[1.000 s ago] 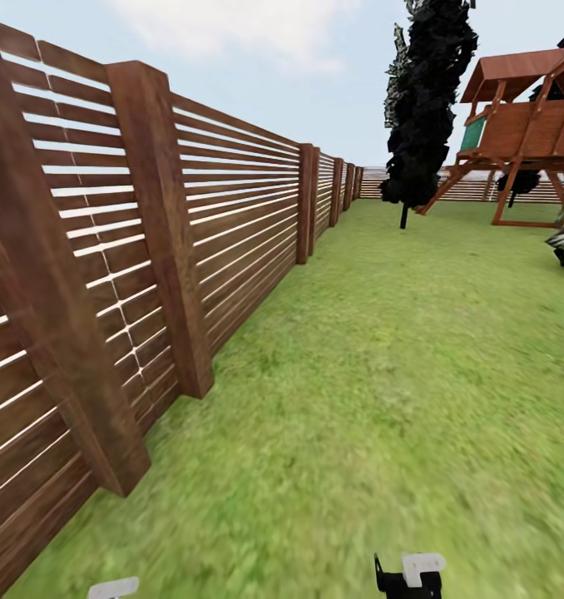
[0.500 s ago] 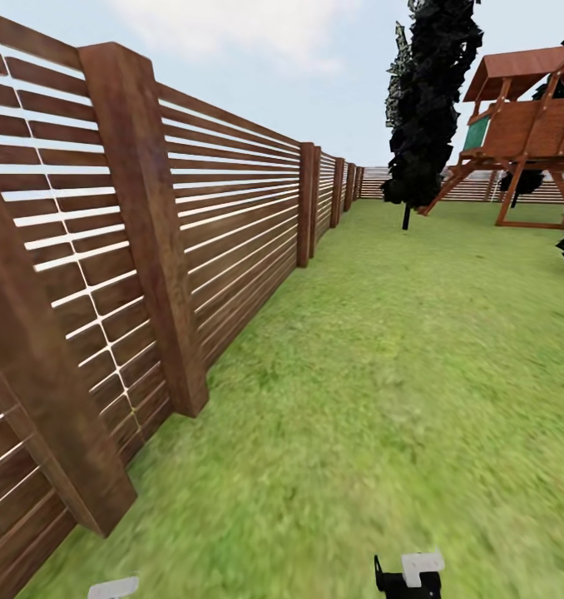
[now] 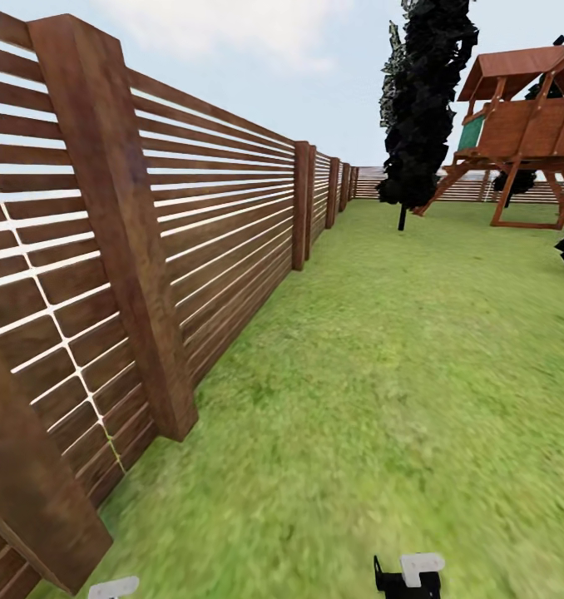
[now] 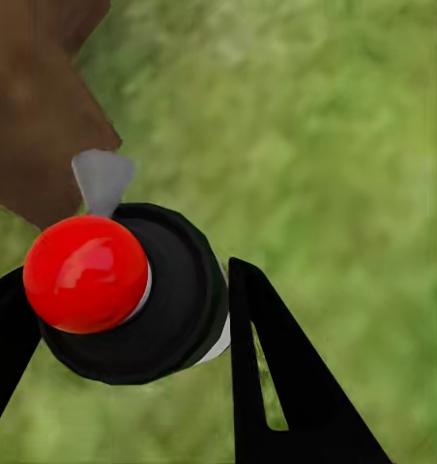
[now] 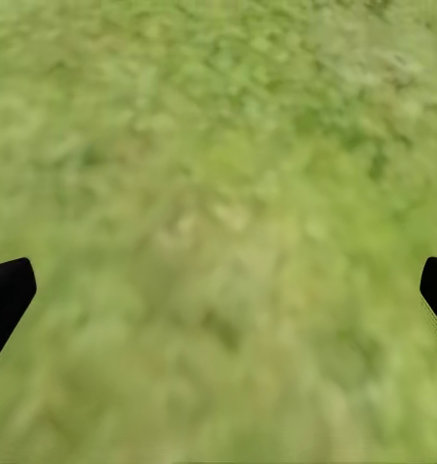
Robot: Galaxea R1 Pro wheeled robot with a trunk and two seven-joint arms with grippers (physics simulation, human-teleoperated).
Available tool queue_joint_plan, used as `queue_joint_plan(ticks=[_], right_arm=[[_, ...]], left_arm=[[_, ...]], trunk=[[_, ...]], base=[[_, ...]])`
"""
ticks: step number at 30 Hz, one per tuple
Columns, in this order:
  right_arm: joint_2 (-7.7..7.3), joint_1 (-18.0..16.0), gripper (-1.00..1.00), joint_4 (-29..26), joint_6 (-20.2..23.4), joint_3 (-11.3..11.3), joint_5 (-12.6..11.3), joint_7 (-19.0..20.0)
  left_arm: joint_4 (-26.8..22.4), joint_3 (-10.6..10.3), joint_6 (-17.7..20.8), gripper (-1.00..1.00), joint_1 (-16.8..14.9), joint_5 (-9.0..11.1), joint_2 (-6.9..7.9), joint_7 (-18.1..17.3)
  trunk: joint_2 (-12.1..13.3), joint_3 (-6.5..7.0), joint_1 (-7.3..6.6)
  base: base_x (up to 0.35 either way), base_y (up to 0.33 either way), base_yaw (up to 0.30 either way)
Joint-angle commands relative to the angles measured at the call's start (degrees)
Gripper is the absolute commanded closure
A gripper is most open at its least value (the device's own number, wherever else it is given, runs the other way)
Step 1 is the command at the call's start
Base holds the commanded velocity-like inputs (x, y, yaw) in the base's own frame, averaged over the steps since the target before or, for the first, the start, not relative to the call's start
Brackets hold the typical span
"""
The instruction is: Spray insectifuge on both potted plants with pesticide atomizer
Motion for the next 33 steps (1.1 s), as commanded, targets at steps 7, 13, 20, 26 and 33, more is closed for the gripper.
queue_joint_plan(ticks=[7, 13, 20, 26, 33], right_arm=[[0.04, 0.0, -1.00, 0.1, -0.1, 0.0, 0.6, -0.5], [0.08, 0.0, -1.00, 0.1, -0.1, 0.0, 0.6, -0.5], [0.13, 0.0, -1.00, 0.1, -0.1, 0.0, 0.6, -0.5], [0.13, 0.0, -1.00, 0.1, -0.1, 0.0, 0.6, -0.5], [0.13, 0.0, -1.00, 0.1, -0.1, 0.0, 0.6, -0.5]], left_arm=[[0.1, 0.4, -0.2, 1.00, 0.0, -0.6, 0.00, 0.1], [0.0, 0.4, -0.2, 1.00, 0.0, -0.6, 0.00, 0.1], [0.1, 0.4, -0.2, 1.00, 0.0, -0.6, 0.00, 0.1], [0.1, 0.4, -0.2, 1.00, 0.0, -0.6, 0.00, 0.1], [0.0, 0.4, -0.2, 1.00, 0.0, -0.6, 0.00, 0.1]], trunk=[[0.0, -0.05, 0.02], [0.0, -0.05, 0.02], [0.0, -0.05, 0.02], [0.0, -0.05, 0.02], [0.0, -0.05, 0.02]], base=[[0.339, 0.000, -0.169], [0.339, 0.000, -0.245], [0.339, 0.000, -0.263], [0.339, 0.000, -0.263], [0.339, 0.000, -0.263]])
